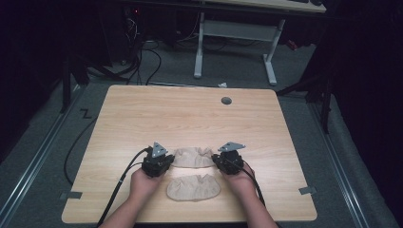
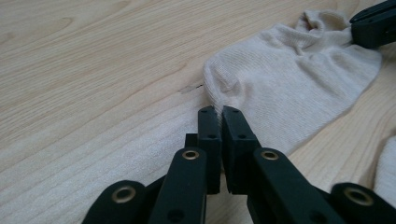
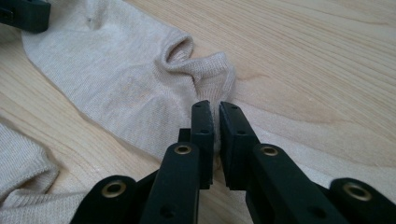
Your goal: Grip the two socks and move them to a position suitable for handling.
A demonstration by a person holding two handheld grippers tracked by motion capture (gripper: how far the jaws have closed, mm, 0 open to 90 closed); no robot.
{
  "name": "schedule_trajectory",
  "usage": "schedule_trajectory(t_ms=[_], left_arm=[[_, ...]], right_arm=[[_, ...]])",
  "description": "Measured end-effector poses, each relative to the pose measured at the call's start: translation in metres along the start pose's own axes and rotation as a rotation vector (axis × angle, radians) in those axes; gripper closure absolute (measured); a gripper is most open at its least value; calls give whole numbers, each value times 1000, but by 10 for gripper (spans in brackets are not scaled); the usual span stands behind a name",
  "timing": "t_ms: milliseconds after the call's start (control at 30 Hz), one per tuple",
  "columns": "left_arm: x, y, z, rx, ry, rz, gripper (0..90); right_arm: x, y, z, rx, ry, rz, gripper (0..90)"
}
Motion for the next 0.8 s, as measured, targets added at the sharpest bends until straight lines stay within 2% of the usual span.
schedule_trajectory(t_ms=[133, 200, 367, 533, 633, 667, 800], left_arm=[[3, 3, 7, 32, -11, 1, 867], [5, 7, 14, 58, -9, -9, 867], [8, 11, 23, 79, -8, -23, 868], [12, 14, 36, 84, -19, -47, 871], [16, 16, 55, 92, -39, -56, 871], [16, 16, 55, 92, -39, -56, 870], [29, 13, 71, 75, -53, -96, 870]], right_arm=[[-1, 1, 4, 21, -10, 11, 852], [-3, 2, 11, 51, -10, 22, 851], [-8, 2, 18, 75, -23, 47, 851], [-12, 1, 29, 105, -17, 61, 851], [-16, 0, 39, 127, 16, 77, 851], [-16, 0, 39, 127, 16, 77, 851], [-23, -5, 50, 139, 21, 105, 851]])
Point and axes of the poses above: each handheld gripper's, and its own axes: z roughly backward along the jaws, y roughly out of its top, x roughly to its right, the point moved 1 cm from there along -z, roughly forward along the jaws, and after that the axes turned 14 degrees about -z, right-handed, at the moved point
